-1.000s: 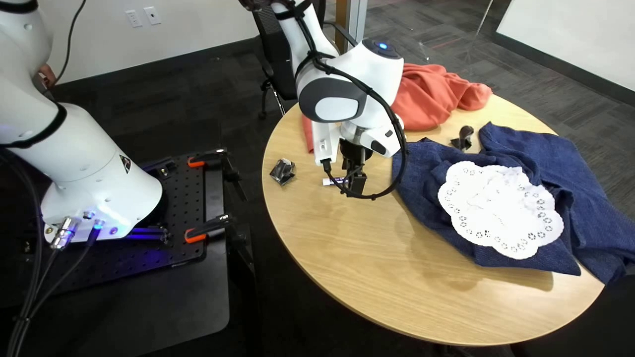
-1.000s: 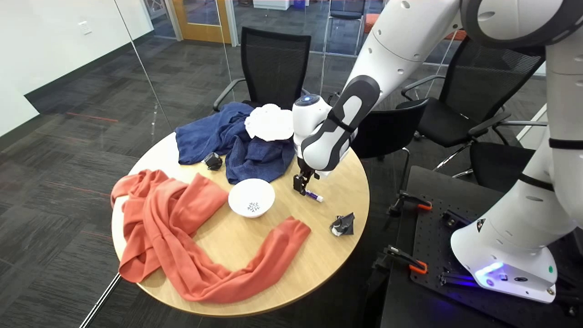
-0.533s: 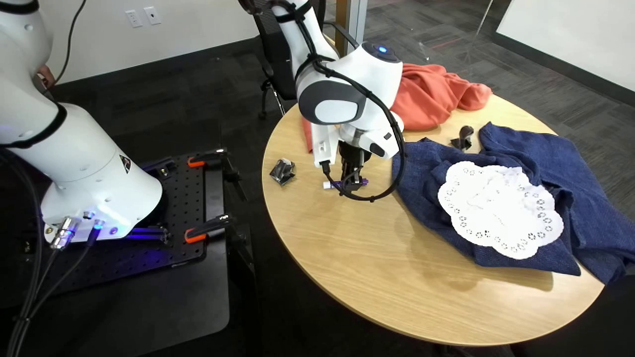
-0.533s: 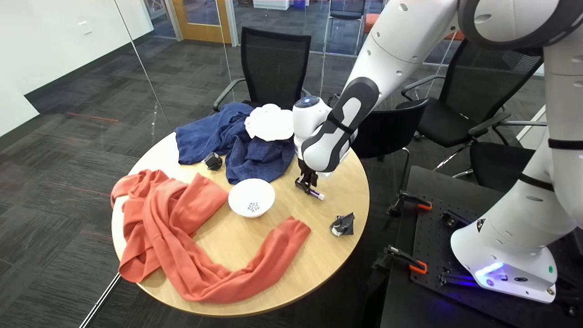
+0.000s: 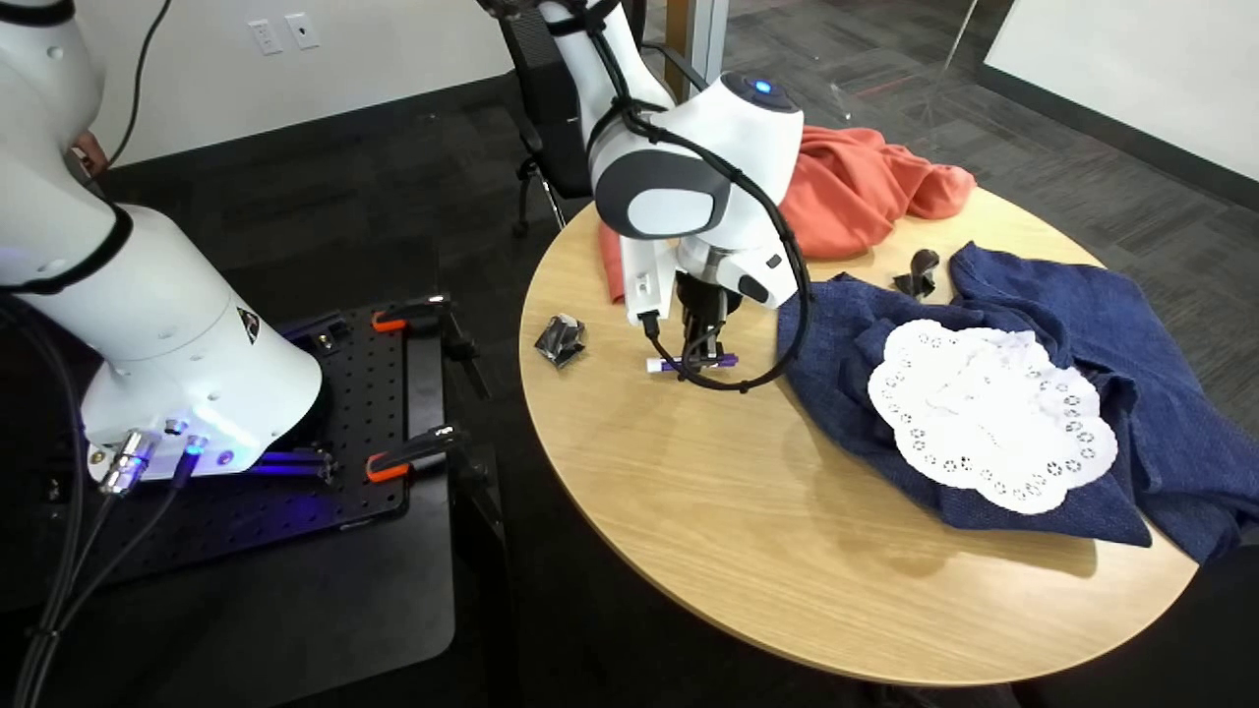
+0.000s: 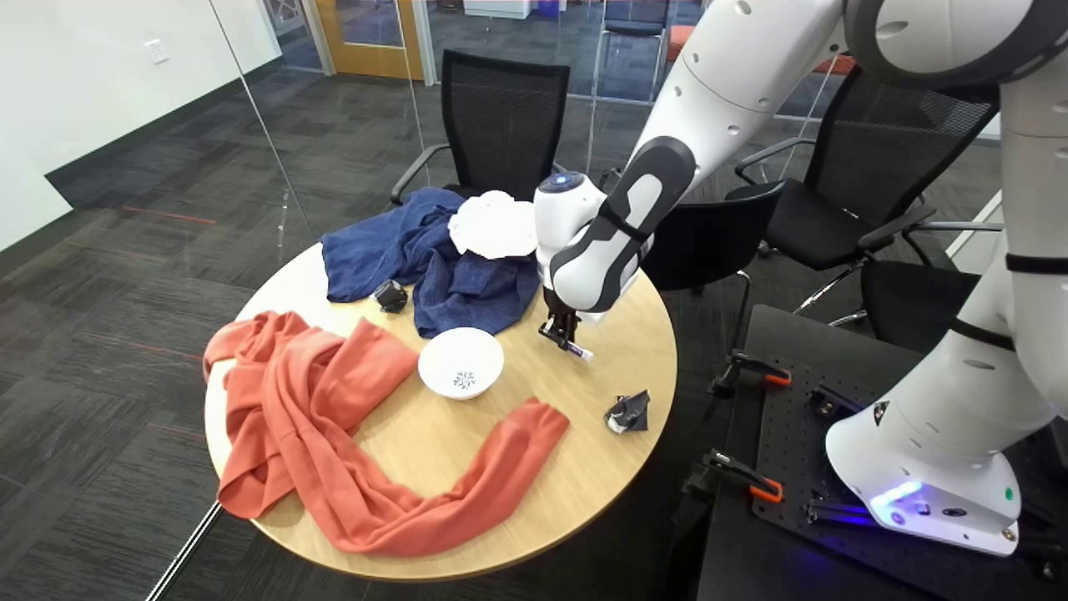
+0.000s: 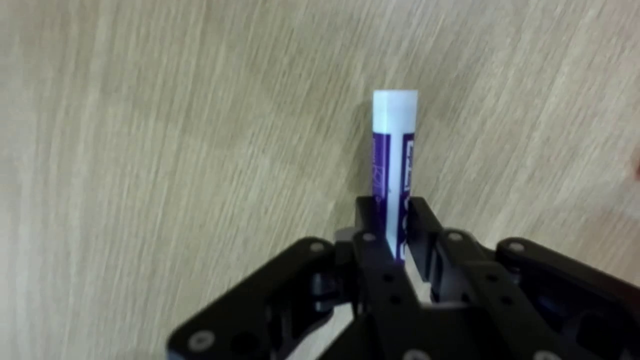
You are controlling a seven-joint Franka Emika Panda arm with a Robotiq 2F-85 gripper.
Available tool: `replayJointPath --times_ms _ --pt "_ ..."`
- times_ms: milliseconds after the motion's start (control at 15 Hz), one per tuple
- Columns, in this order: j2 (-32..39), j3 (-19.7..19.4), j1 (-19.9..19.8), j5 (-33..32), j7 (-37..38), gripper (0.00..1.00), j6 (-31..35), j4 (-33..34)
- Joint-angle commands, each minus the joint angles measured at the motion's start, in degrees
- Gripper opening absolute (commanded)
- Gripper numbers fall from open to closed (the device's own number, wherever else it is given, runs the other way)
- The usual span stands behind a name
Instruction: Put the marker in the bowl
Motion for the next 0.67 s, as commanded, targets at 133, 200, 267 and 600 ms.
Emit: replayJointPath --times_ms 133,200,267,600 --pt "-13.71 0.67 1.38 0.07 1.06 0.05 -1.00 -5.27" --pt "-15.95 0.85 1.93 -0.35 1.12 0.05 -0.90 -5.74" --pt "-17.76 0.92 2.53 -0.82 1.36 0.05 -0.86 -5.86" --pt "-20.49 1.09 6.02 -4.03 5.70 0.05 -0.77 -2.06"
